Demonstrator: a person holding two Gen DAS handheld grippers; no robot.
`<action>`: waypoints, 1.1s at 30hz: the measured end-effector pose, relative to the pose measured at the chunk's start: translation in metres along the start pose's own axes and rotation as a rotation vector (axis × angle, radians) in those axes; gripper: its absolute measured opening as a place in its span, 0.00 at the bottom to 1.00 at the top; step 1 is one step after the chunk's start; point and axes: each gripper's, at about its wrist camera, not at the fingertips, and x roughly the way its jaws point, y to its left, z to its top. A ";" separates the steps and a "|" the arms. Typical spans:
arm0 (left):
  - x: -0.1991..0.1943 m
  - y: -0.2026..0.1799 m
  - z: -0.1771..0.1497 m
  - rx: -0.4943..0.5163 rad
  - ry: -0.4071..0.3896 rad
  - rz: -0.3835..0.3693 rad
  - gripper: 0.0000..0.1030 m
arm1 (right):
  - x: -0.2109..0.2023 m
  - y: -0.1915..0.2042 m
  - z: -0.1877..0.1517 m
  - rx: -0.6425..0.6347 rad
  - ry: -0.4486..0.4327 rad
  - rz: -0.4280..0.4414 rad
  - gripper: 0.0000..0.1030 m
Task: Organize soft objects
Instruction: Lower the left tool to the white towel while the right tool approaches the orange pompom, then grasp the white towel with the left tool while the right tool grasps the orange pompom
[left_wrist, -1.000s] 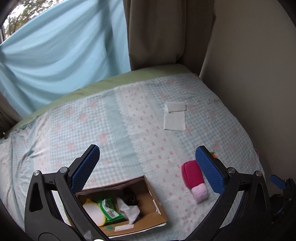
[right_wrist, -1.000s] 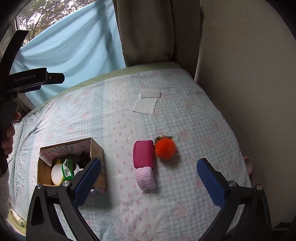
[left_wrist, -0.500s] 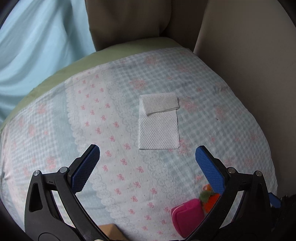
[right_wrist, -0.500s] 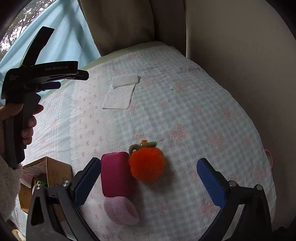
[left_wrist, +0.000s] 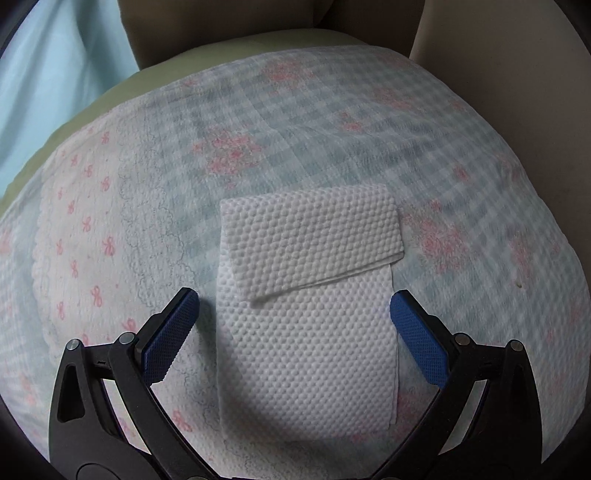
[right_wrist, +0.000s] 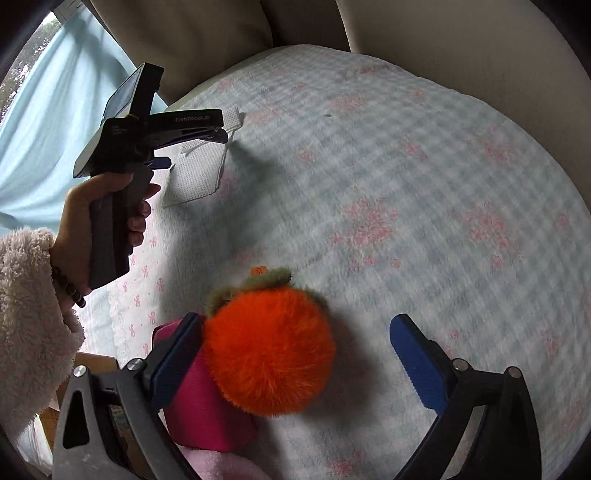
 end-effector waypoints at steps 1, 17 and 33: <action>0.003 -0.001 0.000 0.007 -0.002 0.008 1.00 | 0.002 0.000 -0.002 0.001 -0.001 0.003 0.89; -0.005 -0.035 -0.012 0.200 -0.056 -0.013 0.50 | 0.027 0.013 -0.006 0.002 0.027 0.060 0.32; -0.027 -0.035 -0.021 0.184 -0.045 -0.042 0.09 | 0.010 0.006 0.001 0.004 -0.032 0.060 0.30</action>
